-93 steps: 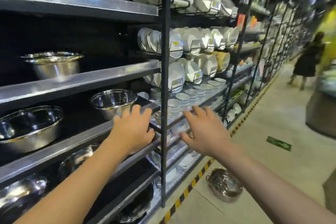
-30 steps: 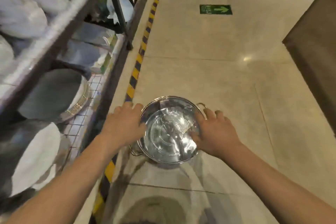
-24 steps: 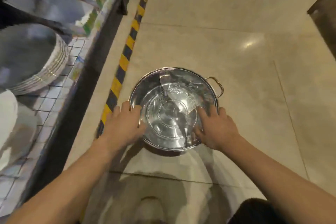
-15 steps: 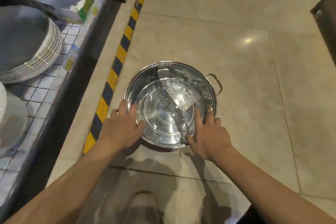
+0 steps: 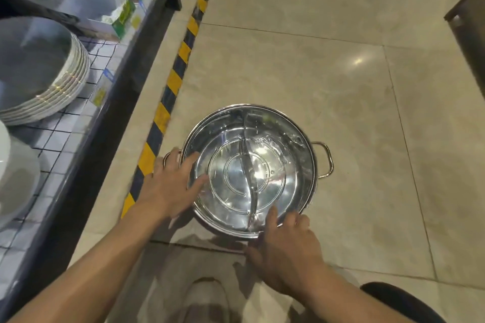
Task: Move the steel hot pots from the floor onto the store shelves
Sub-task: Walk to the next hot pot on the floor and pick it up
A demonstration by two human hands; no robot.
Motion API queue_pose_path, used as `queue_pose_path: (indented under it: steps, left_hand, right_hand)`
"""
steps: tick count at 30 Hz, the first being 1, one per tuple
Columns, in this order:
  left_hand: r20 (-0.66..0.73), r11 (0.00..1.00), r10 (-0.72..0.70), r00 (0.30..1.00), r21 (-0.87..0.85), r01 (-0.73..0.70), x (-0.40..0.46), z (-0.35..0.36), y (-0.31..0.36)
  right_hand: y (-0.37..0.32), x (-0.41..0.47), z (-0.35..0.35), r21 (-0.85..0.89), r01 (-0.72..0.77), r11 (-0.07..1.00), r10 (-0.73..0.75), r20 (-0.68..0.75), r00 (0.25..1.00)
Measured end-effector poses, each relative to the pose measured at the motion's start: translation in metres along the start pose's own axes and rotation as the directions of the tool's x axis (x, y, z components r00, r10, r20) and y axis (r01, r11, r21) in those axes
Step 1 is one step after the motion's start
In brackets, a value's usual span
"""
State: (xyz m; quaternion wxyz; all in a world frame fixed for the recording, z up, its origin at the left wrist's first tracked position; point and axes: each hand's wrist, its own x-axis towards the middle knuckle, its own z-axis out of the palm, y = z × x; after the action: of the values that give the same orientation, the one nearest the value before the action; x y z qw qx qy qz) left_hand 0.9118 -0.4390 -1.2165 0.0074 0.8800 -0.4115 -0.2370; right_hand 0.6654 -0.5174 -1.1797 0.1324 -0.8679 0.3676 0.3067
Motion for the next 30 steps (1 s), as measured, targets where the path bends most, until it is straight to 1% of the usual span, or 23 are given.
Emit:
queue_pose_path:
  steps: [1,3,5,6,7,8,10,12,14,19,24,27,30]
  left_hand:
    - [-0.015,1.000,-0.009,1.000,-0.010,0.009,-0.001,0.002,0.000]
    - [-0.052,0.998,-0.033,0.998,-0.063,0.030,-0.002,0.008,0.000]
    - [-0.067,0.987,-0.067,0.995,-0.148,0.056,-0.003,0.014,0.002]
    - [-0.080,0.980,-0.080,0.994,-0.189,0.063,-0.003,0.016,0.004]
    - [-0.099,0.974,-0.087,0.991,-0.219,0.064,-0.002,0.018,0.004]
    - [-0.131,0.969,-0.091,0.987,-0.239,0.058,0.000,0.019,0.004]
    - [-0.185,0.959,-0.102,0.977,-0.279,0.048,0.005,0.020,0.003]
    - [-0.180,0.947,-0.125,0.976,-0.315,0.063,0.009,0.022,0.003]
    - [-0.167,0.940,-0.147,0.975,-0.331,0.085,0.014,0.025,0.005]
    - [-0.180,0.928,-0.172,0.968,-0.359,0.098,0.014,0.023,0.009]
    - [-0.125,0.918,-0.189,0.974,-0.376,0.130,-0.006,0.007,0.010]
    - [-0.140,0.923,-0.178,0.974,-0.368,0.116,-0.023,-0.022,0.019]
    - [-0.150,0.943,-0.150,0.977,-0.318,0.096,-0.048,-0.070,0.036]
  right_hand:
    - [0.006,0.005,-0.003,0.012,0.012,1.000,-0.011,-0.063,0.998]
    - [0.031,0.029,-0.018,0.020,-0.007,1.000,0.011,-0.239,0.971]
    - [0.065,0.063,-0.036,0.049,-0.090,0.995,0.102,-0.356,0.929]
    - [0.081,0.079,-0.044,0.090,-0.136,0.987,0.161,-0.376,0.912]
    - [0.095,0.094,-0.047,0.147,-0.162,0.976,0.206,-0.370,0.906]
    - [0.106,0.107,-0.046,0.202,-0.155,0.967,0.219,-0.350,0.911]
    - [0.119,0.125,-0.040,0.292,-0.068,0.954,0.159,-0.301,0.940]
    - [0.123,0.134,-0.034,0.379,0.012,0.925,0.102,-0.279,0.955]
    - [0.123,0.137,-0.031,0.439,0.047,0.897,0.095,-0.297,0.950]
    - [0.119,0.128,-0.027,0.458,0.028,0.888,0.124,-0.299,0.946]
    - [0.118,0.103,-0.028,0.436,0.009,0.900,0.129,-0.287,0.949]
    - [0.121,0.076,-0.046,0.440,-0.002,0.898,0.144,-0.290,0.946]
    - [0.125,0.032,-0.080,0.472,-0.015,0.881,0.171,-0.289,0.942]
